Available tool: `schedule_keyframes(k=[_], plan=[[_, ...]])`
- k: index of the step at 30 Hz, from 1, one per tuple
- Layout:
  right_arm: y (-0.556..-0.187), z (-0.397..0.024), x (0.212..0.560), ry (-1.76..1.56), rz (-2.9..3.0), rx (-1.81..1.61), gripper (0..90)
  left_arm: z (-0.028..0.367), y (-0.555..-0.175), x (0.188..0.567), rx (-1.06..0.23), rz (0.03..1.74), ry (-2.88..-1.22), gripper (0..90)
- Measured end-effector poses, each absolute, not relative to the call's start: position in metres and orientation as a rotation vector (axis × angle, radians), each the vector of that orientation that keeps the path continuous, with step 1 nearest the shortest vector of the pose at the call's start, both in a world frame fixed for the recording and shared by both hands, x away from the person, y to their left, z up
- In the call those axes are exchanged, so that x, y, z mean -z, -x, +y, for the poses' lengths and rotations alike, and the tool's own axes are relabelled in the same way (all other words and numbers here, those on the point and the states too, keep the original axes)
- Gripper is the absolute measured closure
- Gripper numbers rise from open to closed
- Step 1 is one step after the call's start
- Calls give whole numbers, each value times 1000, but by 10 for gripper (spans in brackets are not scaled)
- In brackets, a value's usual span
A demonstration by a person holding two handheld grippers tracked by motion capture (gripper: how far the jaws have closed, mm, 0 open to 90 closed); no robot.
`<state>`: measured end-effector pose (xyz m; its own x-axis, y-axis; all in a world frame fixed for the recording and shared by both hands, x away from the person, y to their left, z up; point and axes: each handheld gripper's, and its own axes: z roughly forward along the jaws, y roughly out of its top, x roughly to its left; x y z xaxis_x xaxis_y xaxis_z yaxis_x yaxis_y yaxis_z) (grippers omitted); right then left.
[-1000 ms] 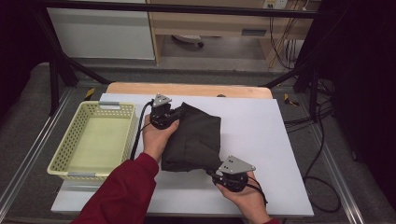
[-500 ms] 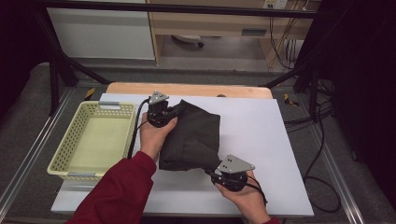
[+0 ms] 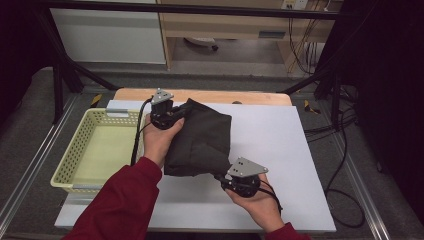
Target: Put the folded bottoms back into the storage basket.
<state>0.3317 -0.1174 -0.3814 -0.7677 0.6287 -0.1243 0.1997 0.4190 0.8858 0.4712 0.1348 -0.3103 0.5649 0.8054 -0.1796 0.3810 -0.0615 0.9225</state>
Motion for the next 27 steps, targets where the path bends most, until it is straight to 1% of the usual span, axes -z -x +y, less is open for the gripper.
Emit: schedule_keyframes(k=[13,27], plan=[[-350,-104,370,-700,2281,-1314,639,149,-485,305,-456,1029,-1647,830],[-354,-79,356,-656,2311,-1333,639,182,-477,290,-492,1045,-1616,830]])
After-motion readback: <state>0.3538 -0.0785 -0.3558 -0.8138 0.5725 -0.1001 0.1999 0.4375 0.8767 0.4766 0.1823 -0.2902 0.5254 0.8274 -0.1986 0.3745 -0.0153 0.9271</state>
